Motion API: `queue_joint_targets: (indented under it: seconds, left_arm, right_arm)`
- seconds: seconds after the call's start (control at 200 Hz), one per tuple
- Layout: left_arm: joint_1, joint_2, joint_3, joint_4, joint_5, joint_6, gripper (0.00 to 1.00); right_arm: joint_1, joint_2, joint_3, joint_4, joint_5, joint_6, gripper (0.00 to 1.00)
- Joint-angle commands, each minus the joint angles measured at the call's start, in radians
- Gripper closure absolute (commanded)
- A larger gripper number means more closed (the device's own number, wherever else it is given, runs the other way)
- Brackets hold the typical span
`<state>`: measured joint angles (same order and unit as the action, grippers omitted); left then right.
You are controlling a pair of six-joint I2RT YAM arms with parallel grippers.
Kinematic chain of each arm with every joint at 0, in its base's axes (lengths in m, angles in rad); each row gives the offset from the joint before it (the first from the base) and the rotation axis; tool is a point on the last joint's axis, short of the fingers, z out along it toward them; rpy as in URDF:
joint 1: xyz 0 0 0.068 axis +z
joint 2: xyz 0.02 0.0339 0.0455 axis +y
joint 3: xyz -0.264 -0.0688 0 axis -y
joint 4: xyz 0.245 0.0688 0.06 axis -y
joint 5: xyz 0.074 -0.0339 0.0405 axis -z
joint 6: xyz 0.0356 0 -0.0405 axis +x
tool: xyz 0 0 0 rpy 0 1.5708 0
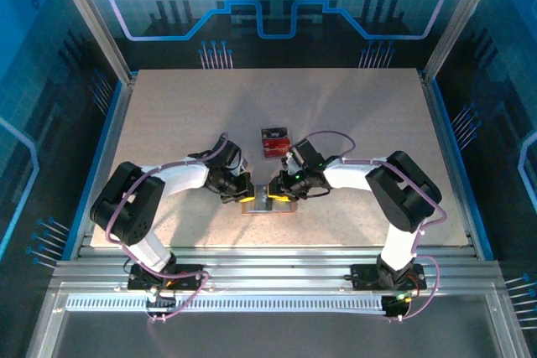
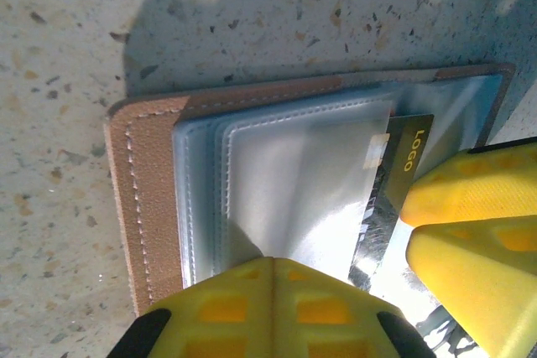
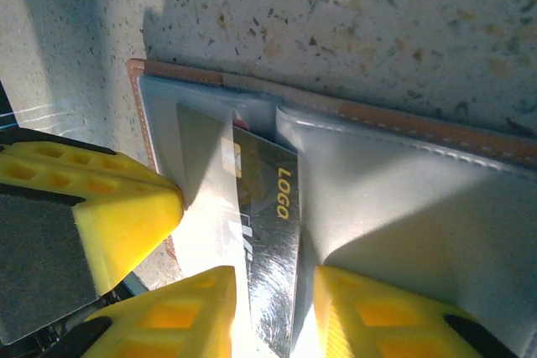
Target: Take the credit cards out of the card holder
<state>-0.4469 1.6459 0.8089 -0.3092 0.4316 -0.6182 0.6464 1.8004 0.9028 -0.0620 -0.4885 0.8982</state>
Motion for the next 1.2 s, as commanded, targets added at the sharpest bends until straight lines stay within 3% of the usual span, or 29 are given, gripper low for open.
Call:
queue_joint_targets:
  seconds: [0.0, 1.196]
  left_arm:
    - [-0.006, 0.011, -0.022, -0.022, -0.002, 0.026, 0.98]
    - [-0.006, 0.013, -0.028, -0.014, 0.004, 0.018, 0.99]
  right_arm:
    - [-0.011, 0.026, 0.005, 0.026, -0.032, 0.010, 0.71]
    - [-0.027, 0.033, -0.007, 0.119, -0.088, 0.044, 0.85]
